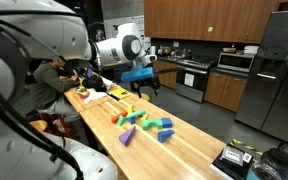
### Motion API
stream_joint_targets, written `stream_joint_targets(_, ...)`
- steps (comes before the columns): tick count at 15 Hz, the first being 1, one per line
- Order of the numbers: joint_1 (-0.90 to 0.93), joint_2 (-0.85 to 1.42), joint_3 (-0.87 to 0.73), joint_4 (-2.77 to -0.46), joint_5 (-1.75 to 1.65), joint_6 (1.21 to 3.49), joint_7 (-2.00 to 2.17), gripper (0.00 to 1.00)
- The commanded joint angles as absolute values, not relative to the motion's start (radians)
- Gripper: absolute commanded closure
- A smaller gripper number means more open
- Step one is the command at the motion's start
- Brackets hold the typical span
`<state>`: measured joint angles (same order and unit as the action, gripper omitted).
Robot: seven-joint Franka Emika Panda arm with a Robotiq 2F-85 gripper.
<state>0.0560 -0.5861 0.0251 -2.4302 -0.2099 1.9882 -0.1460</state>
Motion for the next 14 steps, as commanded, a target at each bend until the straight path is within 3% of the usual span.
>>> stream_joint_targets(1,0.055,-0.541,-0.037,-2.452,-0.184,2.041,-0.225,0.04)
stream_joint_targets(3,0.044,-0.542,-0.041,-2.474,-0.191,2.047,-0.218,0.0)
stream_joint_targets(4,0.04,-0.55,-0.042,-2.487,-0.194,2.046,-0.212,0.27)
stream_joint_targets(6,0.04,-0.559,-0.046,-2.505,-0.187,2.05,-0.213,0.34)
stream_joint_targets(14,0.046,-0.489,-0.03,-2.47,-0.194,2.083,-0.207,0.98)
